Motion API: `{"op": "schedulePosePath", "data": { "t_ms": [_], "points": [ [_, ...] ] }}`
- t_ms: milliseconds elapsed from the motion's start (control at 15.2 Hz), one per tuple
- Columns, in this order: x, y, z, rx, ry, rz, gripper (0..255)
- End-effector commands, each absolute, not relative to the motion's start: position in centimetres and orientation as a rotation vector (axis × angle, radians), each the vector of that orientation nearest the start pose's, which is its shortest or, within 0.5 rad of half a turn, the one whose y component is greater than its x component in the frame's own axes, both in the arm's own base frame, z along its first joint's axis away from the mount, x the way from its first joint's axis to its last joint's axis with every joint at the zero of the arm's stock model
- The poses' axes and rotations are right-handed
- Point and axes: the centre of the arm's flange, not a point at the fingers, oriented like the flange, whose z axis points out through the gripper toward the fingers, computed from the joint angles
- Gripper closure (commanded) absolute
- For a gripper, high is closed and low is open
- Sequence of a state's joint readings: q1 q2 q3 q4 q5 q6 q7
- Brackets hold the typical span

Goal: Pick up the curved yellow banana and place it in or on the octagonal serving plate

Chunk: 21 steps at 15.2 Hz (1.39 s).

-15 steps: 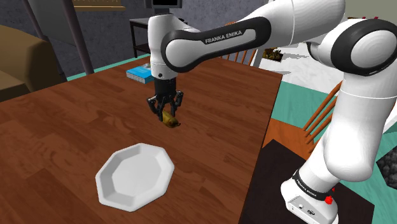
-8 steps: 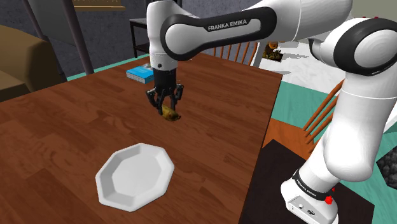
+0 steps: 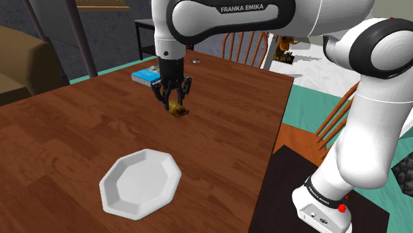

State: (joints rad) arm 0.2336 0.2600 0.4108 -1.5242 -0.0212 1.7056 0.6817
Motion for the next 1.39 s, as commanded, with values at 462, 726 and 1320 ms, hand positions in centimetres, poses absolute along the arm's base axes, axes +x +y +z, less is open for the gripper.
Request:
{"op": "schedulePosePath", "data": {
  "t_ms": [462,726,1320],
  "points": [
    [47.2,41.8,53.0,-3.108,0.067,0.149,255],
    [44.0,46.0,53.1,-3.108,0.067,0.149,255],
    [37.5,54.5,52.9,-3.108,0.067,0.149,255]
  ]
}}
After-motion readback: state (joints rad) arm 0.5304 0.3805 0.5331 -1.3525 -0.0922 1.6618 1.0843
